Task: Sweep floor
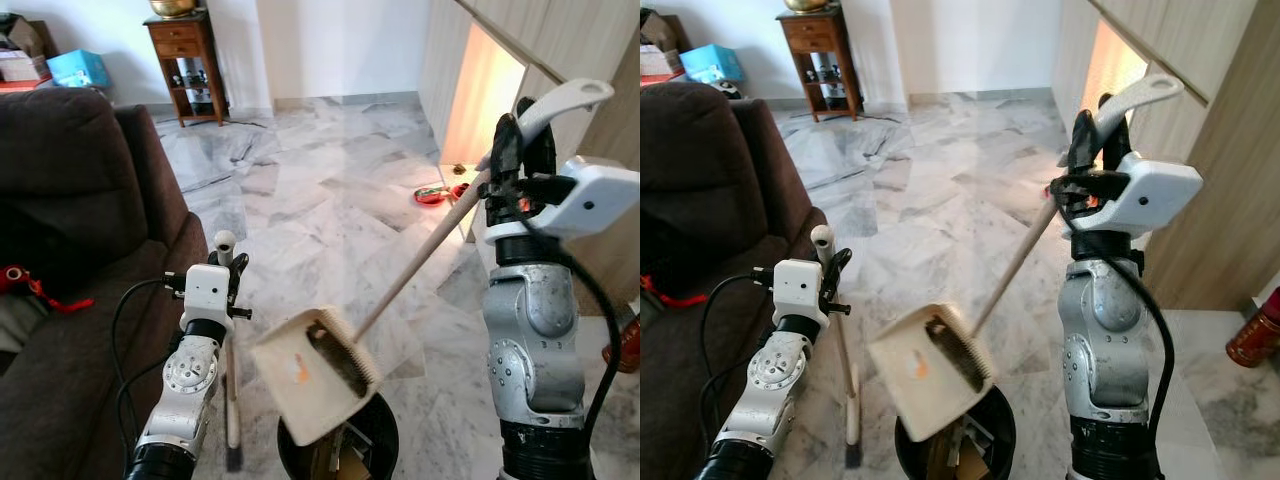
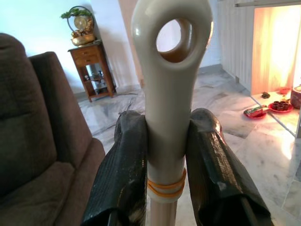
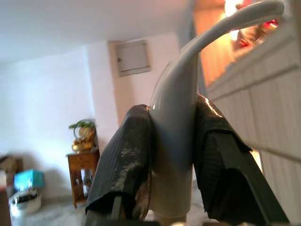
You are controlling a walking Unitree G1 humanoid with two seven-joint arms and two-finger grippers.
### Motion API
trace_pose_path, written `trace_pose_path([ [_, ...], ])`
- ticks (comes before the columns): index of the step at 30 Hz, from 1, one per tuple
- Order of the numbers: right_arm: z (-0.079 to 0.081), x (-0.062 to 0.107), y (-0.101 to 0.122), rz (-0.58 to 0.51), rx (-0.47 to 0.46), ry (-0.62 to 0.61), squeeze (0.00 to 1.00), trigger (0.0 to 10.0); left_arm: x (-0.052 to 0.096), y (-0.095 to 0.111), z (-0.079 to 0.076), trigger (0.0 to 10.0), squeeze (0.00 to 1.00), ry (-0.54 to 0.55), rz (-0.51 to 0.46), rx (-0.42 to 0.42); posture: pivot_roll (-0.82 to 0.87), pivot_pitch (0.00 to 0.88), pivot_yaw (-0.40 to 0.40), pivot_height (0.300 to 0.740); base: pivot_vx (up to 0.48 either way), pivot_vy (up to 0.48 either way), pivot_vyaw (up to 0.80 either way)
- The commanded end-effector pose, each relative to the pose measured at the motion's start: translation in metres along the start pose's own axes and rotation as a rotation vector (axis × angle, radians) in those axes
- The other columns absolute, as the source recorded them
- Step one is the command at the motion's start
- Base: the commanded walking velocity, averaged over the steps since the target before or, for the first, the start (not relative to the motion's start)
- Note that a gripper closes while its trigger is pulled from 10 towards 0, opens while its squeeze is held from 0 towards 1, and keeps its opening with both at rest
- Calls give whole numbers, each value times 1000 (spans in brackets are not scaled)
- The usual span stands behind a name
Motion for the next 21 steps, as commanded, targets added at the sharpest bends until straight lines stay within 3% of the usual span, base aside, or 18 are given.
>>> trace_pose_path([
  [1,11,-2,24,-100,34,44,0,10000,-5,16,2,10000,0,0,-63,-2,-91,13,66,740,0,0,0],
  [10,36,5,26,-124,177,159,0,10000,-4,14,0,10000,0,-7,-60,2,-94,13,68,740,0,0,0],
  [21,54,10,38,-179,230,198,0,10000,-4,15,0,10000,0,-8,-63,6,-93,13,69,740,0,0,0],
])
Point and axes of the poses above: a point about 5 cm out from each wrist's last joint towards the gripper, its own x axis pointing back from the gripper into the wrist, its own y axis along the axis of the wrist's last joint, z = x × y, the point moved 5 cm from there along -x, pointing out of the wrist towards the gripper
